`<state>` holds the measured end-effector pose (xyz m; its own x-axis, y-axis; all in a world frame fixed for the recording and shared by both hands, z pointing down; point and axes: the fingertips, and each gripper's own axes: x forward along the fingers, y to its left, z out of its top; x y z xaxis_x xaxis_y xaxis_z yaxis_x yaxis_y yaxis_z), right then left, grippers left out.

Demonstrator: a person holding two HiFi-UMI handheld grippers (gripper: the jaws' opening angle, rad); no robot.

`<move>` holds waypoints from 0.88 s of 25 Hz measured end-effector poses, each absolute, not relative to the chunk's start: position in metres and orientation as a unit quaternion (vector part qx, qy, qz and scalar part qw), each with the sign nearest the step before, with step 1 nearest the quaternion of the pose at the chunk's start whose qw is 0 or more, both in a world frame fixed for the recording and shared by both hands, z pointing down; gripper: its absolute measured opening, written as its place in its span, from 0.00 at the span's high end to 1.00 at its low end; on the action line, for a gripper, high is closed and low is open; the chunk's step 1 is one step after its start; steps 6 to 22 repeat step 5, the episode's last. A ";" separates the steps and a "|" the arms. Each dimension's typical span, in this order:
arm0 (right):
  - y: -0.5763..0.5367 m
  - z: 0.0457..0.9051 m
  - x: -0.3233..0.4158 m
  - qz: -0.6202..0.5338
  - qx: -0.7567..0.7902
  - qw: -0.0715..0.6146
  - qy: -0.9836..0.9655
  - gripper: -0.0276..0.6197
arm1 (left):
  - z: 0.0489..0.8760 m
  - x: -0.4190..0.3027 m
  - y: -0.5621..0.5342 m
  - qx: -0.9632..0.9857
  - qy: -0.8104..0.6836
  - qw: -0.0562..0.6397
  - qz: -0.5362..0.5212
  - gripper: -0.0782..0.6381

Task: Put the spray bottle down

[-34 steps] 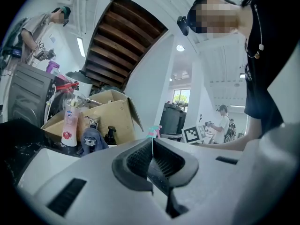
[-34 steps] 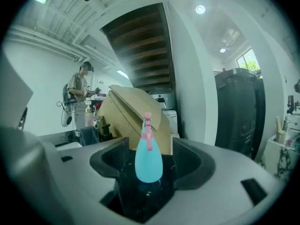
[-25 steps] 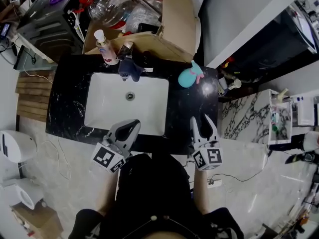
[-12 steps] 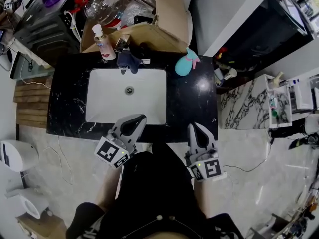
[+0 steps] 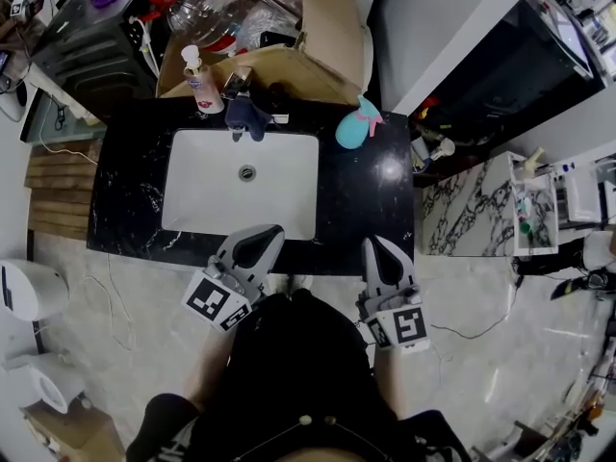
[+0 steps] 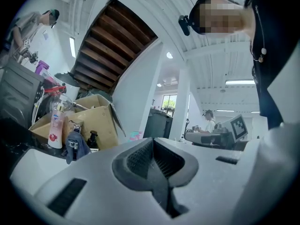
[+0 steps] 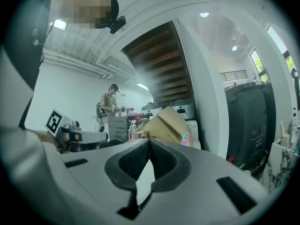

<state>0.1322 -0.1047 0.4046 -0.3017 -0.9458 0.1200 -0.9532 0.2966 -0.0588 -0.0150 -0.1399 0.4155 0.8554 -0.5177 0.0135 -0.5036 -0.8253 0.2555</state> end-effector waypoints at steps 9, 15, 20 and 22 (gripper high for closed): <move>-0.108 0.402 0.135 0.066 0.587 0.022 -0.806 0.95 | 0.412 -0.009 -0.136 0.956 -0.263 0.125 -0.033 0.88; -0.108 0.402 0.135 0.066 0.587 0.022 -0.806 0.95 | 0.412 -0.009 -0.136 0.956 -0.263 0.125 -0.033 0.88; -0.108 0.402 0.135 0.066 0.587 0.022 -0.806 0.95 | 0.412 -0.009 -0.136 0.956 -0.263 0.125 -0.033 0.88; -0.108 0.402 0.135 0.066 0.587 0.022 -0.806 0.95 | 0.412 -0.009 -0.136 0.956 -0.263 0.125 -0.033 0.88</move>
